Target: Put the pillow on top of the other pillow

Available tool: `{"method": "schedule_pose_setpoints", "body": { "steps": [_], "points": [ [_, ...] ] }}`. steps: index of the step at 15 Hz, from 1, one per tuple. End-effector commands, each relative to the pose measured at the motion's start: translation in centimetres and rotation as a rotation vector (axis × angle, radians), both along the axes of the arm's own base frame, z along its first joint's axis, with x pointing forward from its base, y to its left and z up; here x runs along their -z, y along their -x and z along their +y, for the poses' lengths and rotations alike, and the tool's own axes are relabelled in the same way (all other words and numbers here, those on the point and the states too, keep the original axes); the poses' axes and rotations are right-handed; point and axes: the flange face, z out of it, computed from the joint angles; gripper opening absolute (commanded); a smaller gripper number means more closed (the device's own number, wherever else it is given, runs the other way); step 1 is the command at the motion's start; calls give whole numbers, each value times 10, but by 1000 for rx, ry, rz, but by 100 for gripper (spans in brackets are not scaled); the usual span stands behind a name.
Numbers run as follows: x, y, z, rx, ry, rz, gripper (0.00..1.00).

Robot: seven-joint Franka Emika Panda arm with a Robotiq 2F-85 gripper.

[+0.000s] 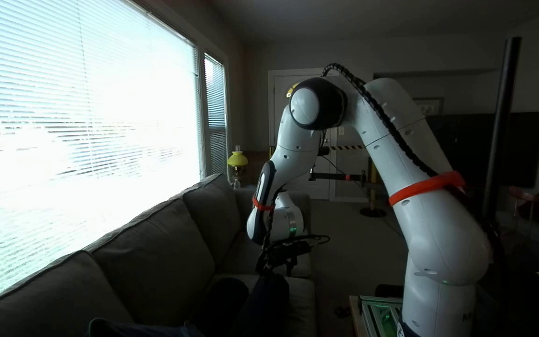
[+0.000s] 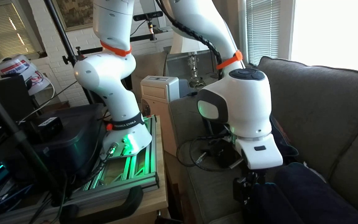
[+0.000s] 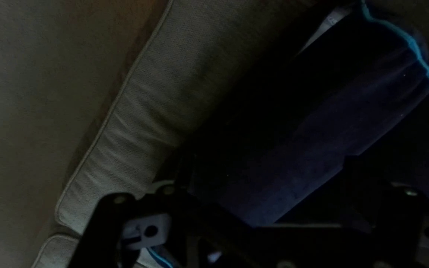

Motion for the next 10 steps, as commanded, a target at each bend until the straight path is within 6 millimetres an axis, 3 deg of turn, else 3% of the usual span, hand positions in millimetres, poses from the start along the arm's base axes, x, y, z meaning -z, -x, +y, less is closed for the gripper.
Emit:
{"method": "schedule_pose_setpoints", "body": {
  "steps": [1, 10],
  "points": [
    [25, -12, -8, -25, -26, 3, 100],
    [79, -6, -23, -53, -39, 28, 100]
  ]
}}
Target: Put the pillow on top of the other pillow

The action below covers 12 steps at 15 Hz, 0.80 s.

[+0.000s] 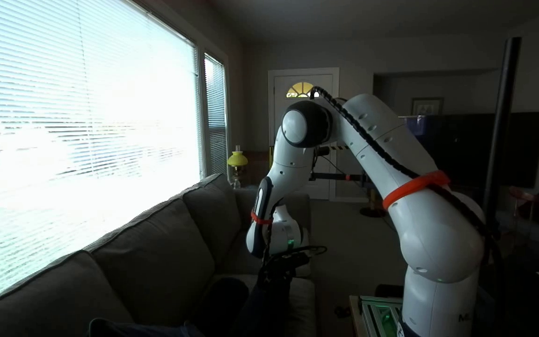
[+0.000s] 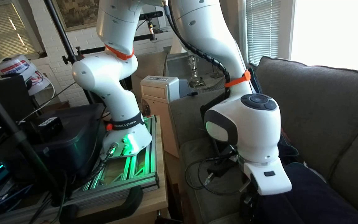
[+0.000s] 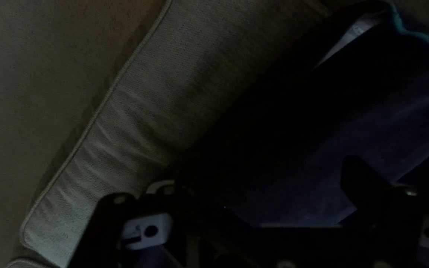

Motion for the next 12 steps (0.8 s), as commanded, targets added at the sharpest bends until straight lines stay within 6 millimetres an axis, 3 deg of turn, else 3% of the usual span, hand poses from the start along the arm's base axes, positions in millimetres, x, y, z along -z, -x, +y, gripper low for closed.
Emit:
{"method": "schedule_pose_setpoints", "body": {
  "steps": [1, 3, 4, 12],
  "points": [
    [27, 1, -11, 26, 6, -5, 100],
    [33, 0, -13, 60, 17, 6, 100],
    [22, 5, -9, 29, 0, 9, 100],
    [45, -3, -19, 96, 43, 22, 100]
  ]
}}
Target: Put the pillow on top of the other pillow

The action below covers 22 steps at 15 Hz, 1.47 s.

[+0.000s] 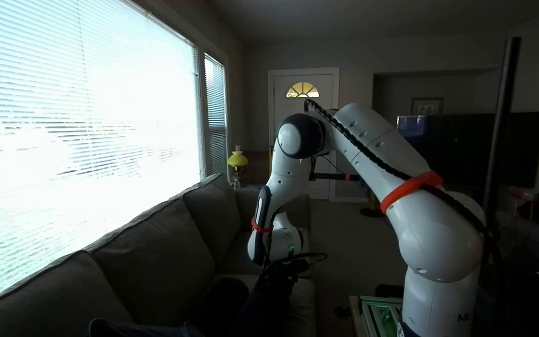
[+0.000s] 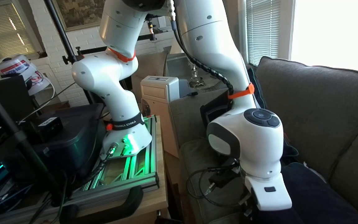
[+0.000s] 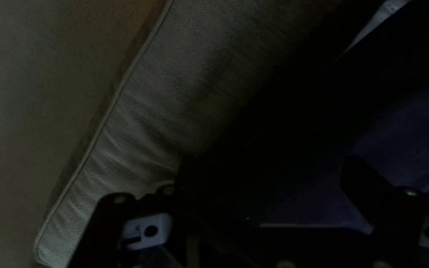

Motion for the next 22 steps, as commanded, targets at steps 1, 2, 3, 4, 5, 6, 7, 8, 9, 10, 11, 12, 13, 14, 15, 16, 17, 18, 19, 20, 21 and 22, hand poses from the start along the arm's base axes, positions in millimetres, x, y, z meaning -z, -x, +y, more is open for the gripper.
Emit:
{"method": "schedule_pose_setpoints", "body": {
  "steps": [1, 2, 3, 4, 5, 6, 7, 8, 9, 10, 11, 12, 13, 14, 15, 16, 17, 18, 19, 20, 21, 22],
  "points": [
    [19, -7, -6, 26, 29, 11, 100],
    [23, -10, -8, 32, 30, 9, 100],
    [27, -12, -9, 35, 27, 0, 100],
    [31, -14, -10, 36, 22, -5, 100],
    [35, -18, -11, 39, 22, -12, 100],
    [38, -20, -12, 41, 25, -19, 100],
    [41, -25, -12, 39, 32, -33, 100],
    [45, -29, -12, 33, 37, -43, 100],
    [50, -33, -12, 30, 41, -54, 100],
    [53, -37, -12, 29, 47, -68, 100],
    [56, -41, -11, 26, 53, -86, 100],
    [60, -44, -11, 25, 58, -97, 100],
    [65, -47, -10, 28, 60, -110, 100],
    [68, -51, -9, 32, 62, -123, 100],
    [72, -53, -9, 45, 59, -129, 100],
    [76, -54, -9, 53, 56, -135, 100],
    [80, -56, -9, 61, 51, -139, 100],
    [85, -56, -9, 70, 48, -136, 100],
    [89, -57, -9, 76, 48, -138, 100],
    [93, -57, -9, 80, 46, -132, 100],
    [96, -56, -10, 86, 45, -132, 77],
    [98, -57, -10, 88, 45, -128, 73]
  ]
}}
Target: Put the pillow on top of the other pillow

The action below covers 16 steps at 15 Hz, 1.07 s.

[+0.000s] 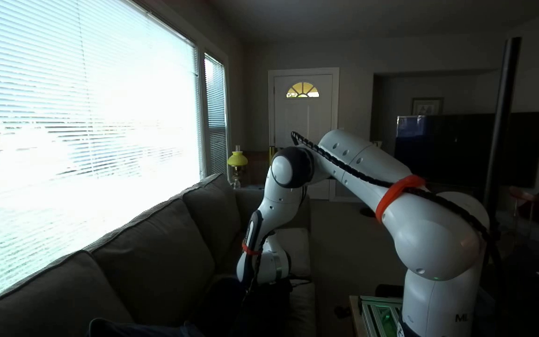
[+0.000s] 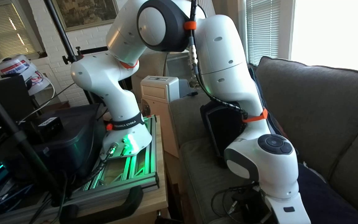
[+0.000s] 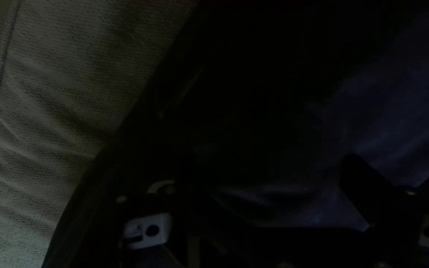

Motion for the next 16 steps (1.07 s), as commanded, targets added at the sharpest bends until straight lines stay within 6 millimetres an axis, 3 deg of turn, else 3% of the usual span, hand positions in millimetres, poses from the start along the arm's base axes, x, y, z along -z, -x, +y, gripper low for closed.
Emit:
{"method": "schedule_pose_setpoints", "body": {
  "steps": [1, 5, 10, 16],
  "points": [
    [23, -2, -2, 31, 1, -6, 66],
    [24, -2, -3, 77, 3, 18, 37],
    [8, -2, 0, 130, -11, 52, 2],
    [-18, 0, -9, 182, -67, 146, 3]
  ]
}}
